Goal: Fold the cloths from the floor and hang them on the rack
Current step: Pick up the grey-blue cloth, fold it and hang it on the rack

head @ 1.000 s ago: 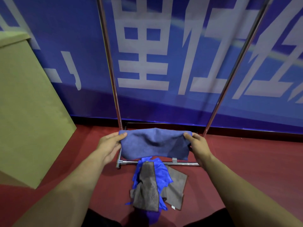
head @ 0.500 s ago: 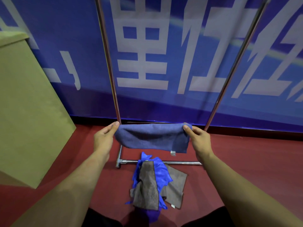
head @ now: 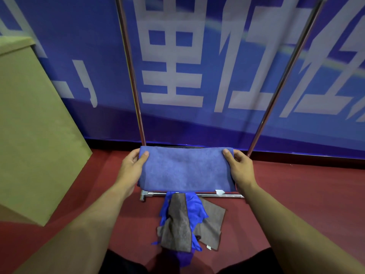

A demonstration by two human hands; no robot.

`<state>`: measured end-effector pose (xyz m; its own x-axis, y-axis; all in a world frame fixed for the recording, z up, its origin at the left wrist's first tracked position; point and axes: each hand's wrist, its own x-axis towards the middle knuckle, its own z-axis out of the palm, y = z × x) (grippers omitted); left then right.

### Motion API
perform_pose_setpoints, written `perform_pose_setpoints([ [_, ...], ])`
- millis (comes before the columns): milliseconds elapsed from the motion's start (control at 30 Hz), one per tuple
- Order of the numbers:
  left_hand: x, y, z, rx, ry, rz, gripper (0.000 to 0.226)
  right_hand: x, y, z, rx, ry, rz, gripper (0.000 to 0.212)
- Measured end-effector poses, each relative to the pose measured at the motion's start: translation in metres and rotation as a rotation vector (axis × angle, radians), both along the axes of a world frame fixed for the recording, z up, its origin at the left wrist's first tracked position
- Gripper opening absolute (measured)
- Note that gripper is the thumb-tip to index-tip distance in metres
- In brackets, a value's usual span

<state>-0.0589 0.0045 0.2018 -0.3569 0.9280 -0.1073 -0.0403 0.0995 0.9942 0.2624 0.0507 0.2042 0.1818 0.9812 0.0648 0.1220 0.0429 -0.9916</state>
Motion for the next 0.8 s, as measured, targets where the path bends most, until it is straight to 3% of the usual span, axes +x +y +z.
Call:
perform_pose_setpoints([
  [433, 0.003, -0.002, -0.003, -0.026, 0.093, -0.034, 0.027, 0.001, 0.001, -0.003, -0.029, -0.037, -0.021, 0.022],
  [733, 0.009, 0.003, 0.007, 0.045, 0.108, 0.133, 0.023, -0.006, -0.003, 0.01, 0.05, -0.044, -0.131, 0.018],
  [800, 0.012, 0.004, 0.01, 0.058, 0.109, 0.181, 0.018, -0.009, -0.004, 0.014, 0.041, -0.019, -0.171, 0.025],
])
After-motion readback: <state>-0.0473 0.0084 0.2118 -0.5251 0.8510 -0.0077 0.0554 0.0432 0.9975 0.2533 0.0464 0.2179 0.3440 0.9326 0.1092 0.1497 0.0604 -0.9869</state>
